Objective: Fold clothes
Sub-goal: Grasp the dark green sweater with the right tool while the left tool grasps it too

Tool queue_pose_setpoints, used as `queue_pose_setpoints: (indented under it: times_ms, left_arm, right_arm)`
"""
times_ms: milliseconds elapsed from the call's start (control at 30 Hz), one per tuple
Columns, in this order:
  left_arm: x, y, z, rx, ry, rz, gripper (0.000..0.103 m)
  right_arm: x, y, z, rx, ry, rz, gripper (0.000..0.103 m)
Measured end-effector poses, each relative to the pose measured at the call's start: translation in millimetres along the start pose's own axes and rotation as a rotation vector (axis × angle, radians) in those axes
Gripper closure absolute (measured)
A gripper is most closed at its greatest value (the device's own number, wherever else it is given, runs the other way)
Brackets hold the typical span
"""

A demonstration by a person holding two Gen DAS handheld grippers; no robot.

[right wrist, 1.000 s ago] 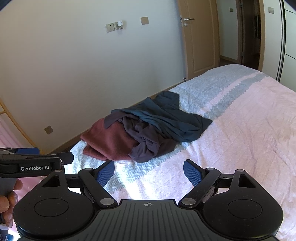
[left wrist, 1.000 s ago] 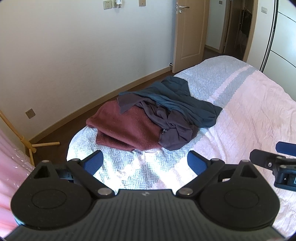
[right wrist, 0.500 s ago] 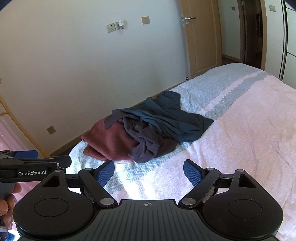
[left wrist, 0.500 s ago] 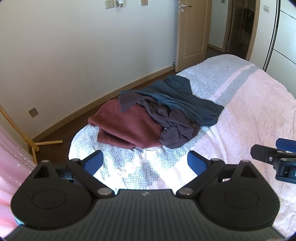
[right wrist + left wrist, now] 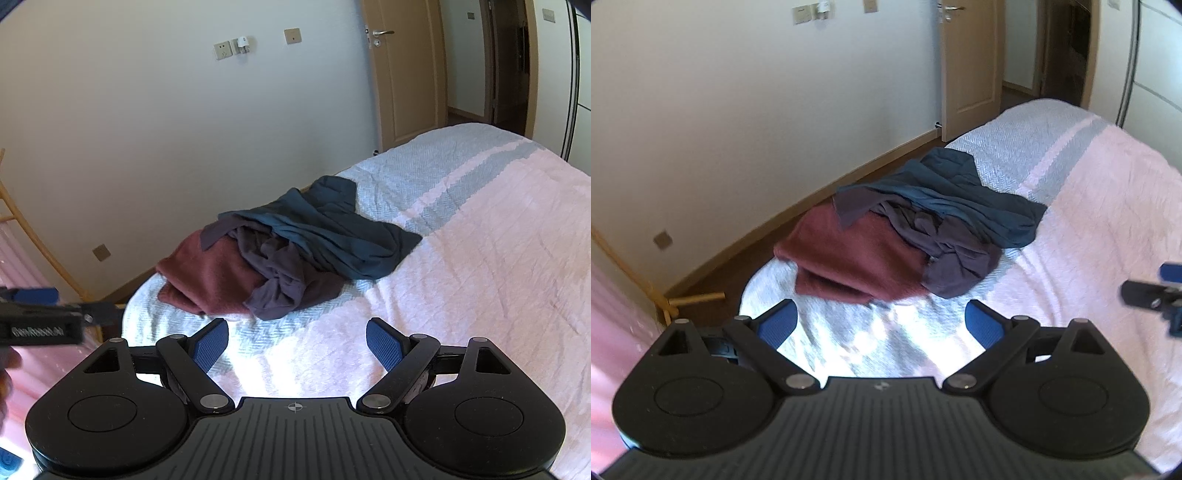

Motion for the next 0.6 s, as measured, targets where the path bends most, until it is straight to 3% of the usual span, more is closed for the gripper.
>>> queue_pose_setpoints:
  times_ms: [167, 333, 500, 600]
  left_arm:
    - [52, 38, -2, 0.169, -0.042, 0.037, 0.007]
    - [141, 85, 4, 0.331, -0.117, 0.041, 0.007]
    - [241, 114, 34, 0.573, -0.238, 0.052, 0.009]
    - [296, 120, 55, 0.715, -0.293, 0.055, 0.017]
  right_arm:
    - [23, 12, 20, -0.007, -0.039, -0.003, 0.018]
    - [69, 34, 44, -0.019, -0.087, -0.026, 0.018]
    - [146, 53, 69, -0.086, -0.125, -0.087, 0.018]
    - [200, 55, 87, -0.134, -0.115, -0.136, 0.019]
Point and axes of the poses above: each gripper's, at about its wrist camera, not at the fingertips, and x roughly the way its jaws point, z to its right, y to its top, the point moved 8 cm from there along x, roughly the way its jaws point, and after that the axes turned 12 degrees about -x, right-handed, at the moved point
